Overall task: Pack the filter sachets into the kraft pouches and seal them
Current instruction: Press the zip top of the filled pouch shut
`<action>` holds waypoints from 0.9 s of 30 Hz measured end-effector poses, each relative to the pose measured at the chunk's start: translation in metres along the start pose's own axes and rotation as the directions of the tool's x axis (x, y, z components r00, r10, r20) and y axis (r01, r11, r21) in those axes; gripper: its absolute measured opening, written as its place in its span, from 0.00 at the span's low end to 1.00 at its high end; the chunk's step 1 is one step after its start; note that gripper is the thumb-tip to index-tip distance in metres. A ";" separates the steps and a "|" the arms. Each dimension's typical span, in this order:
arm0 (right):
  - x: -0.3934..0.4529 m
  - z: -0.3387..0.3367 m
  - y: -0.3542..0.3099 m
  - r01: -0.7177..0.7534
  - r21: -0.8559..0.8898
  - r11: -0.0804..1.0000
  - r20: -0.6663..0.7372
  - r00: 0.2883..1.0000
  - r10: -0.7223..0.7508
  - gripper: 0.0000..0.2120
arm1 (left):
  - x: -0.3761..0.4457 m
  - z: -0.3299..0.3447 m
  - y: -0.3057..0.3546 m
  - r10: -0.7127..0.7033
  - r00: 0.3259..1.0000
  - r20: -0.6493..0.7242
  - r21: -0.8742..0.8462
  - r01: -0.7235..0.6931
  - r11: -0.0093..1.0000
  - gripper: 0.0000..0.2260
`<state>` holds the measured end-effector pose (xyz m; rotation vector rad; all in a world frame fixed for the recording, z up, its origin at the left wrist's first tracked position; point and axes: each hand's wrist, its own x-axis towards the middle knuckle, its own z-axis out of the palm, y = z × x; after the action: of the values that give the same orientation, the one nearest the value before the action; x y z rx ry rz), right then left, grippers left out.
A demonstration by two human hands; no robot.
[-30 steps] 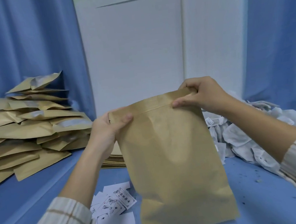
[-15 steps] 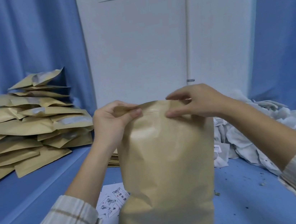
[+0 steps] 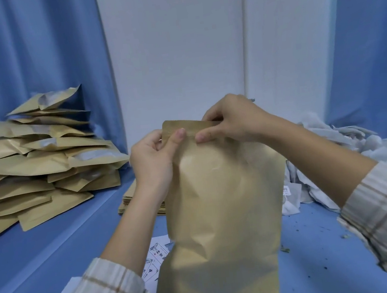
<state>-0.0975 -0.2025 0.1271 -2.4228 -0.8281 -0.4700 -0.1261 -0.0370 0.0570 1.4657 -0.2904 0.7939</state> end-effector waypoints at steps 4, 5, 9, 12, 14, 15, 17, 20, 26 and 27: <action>0.003 0.002 0.000 0.027 -0.001 1.000 -0.060 0.998 -0.027 0.12 | 0.001 0.005 0.000 0.059 0.995 -0.078 0.102 -0.051 0.993 0.23; 0.003 0.003 0.000 0.038 -0.019 0.999 -0.039 0.998 -0.039 0.13 | 0.001 0.007 -0.001 0.065 0.994 -0.084 0.127 -0.054 0.990 0.23; 0.007 0.005 -0.004 0.065 -0.075 0.995 -0.031 0.997 -0.068 0.13 | -0.002 0.016 -0.004 0.052 0.996 -0.077 0.205 -0.035 0.978 0.19; 0.008 0.008 -0.003 0.086 -0.056 0.995 -0.084 0.992 -0.091 0.18 | -0.002 0.015 -0.006 0.039 0.997 -0.065 0.259 -0.021 0.966 0.10; 0.006 0.010 0.002 0.090 -0.023 0.996 -0.078 0.993 -0.091 0.17 | -0.002 0.010 -0.006 0.075 0.996 -0.038 0.266 -0.063 0.962 0.10; 0.005 0.011 0.004 0.084 -0.035 0.996 -0.069 0.994 -0.086 0.17 | -0.002 0.009 -0.007 0.093 0.995 -0.041 0.258 -0.079 0.963 0.11; 0.003 0.016 0.008 0.079 -0.120 0.990 -0.092 0.992 -0.090 0.25 | -0.003 0.007 -0.008 0.102 0.993 -0.063 0.229 -0.085 0.970 0.13; 0.000 0.022 0.007 0.157 -0.106 0.982 -0.169 0.970 -0.173 0.30 | -0.004 0.007 -0.008 0.054 0.996 -0.072 0.172 -0.041 0.984 0.12; 0.000 0.019 0.014 0.181 -0.387 0.904 -0.172 0.949 -0.263 0.25 | -0.003 0.003 -0.009 -0.124 0.992 0.027 -0.021 0.125 0.992 0.14; -0.002 0.020 0.018 0.127 -0.441 0.889 -0.215 0.946 -0.242 0.26 | -0.003 0.003 -0.008 -0.107 0.994 0.011 -0.015 0.107 0.994 0.12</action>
<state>-0.0848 -0.2038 0.1036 -2.5869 -0.9180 -1.1286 -0.1224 -0.0398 0.0488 1.4589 -0.2234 0.6963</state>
